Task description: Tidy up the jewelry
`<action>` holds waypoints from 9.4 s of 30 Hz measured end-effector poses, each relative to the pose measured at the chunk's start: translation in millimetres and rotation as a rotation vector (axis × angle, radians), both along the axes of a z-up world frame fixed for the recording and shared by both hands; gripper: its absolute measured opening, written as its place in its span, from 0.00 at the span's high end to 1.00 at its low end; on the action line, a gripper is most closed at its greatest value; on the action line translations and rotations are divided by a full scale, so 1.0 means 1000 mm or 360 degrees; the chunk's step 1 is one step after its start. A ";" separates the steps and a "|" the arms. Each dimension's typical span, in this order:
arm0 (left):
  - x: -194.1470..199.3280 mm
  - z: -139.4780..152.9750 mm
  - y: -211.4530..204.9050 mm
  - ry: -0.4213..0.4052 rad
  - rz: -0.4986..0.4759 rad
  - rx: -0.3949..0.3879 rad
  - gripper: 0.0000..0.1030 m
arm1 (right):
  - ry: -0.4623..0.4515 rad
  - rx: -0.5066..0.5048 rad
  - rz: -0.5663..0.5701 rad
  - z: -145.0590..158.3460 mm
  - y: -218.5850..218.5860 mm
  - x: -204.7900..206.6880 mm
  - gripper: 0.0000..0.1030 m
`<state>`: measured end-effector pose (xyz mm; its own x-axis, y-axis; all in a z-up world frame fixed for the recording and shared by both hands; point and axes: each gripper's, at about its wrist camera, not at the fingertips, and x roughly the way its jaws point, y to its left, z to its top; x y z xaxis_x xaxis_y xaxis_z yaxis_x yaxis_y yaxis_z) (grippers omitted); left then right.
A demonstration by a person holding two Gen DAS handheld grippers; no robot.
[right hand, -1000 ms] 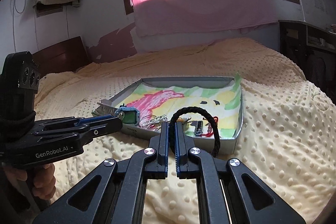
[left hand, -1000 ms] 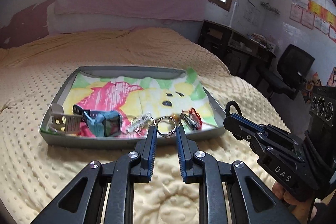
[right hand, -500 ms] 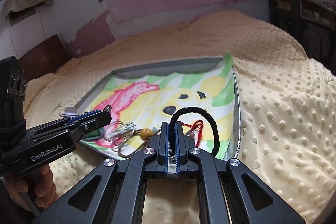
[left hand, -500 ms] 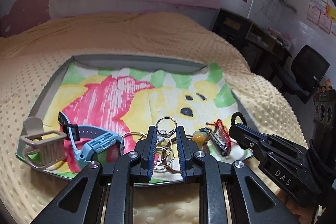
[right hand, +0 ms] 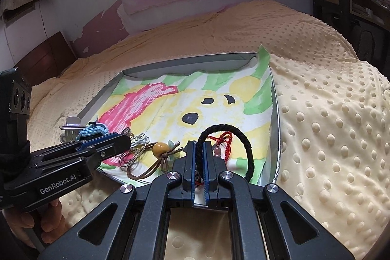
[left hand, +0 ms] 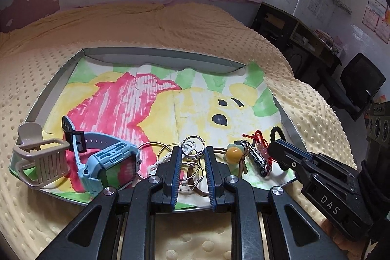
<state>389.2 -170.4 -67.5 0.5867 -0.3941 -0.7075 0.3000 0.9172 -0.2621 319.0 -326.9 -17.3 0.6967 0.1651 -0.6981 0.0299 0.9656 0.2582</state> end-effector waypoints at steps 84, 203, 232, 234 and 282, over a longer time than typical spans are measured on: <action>-0.261 0.157 0.096 -0.0848 0.0381 0.0042 0.00 | -0.0739 -0.0209 -0.0301 0.170 0.035 -0.273 0.01; -0.342 0.073 0.162 -0.0880 0.0560 0.0183 0.00 | -0.0835 -0.0407 -0.0363 0.094 0.120 -0.320 0.01; -0.344 0.076 0.161 -0.0887 0.0564 0.0180 0.00 | -0.0837 -0.0406 -0.0365 0.098 0.122 -0.319 0.01; -0.344 0.076 0.161 -0.0885 0.0563 0.0180 0.00 | -0.0840 -0.0405 -0.0366 0.098 0.121 -0.320 0.01; -0.345 0.076 0.160 -0.0886 0.0565 0.0181 0.00 | -0.0844 -0.0404 -0.0365 0.101 0.121 -0.320 0.01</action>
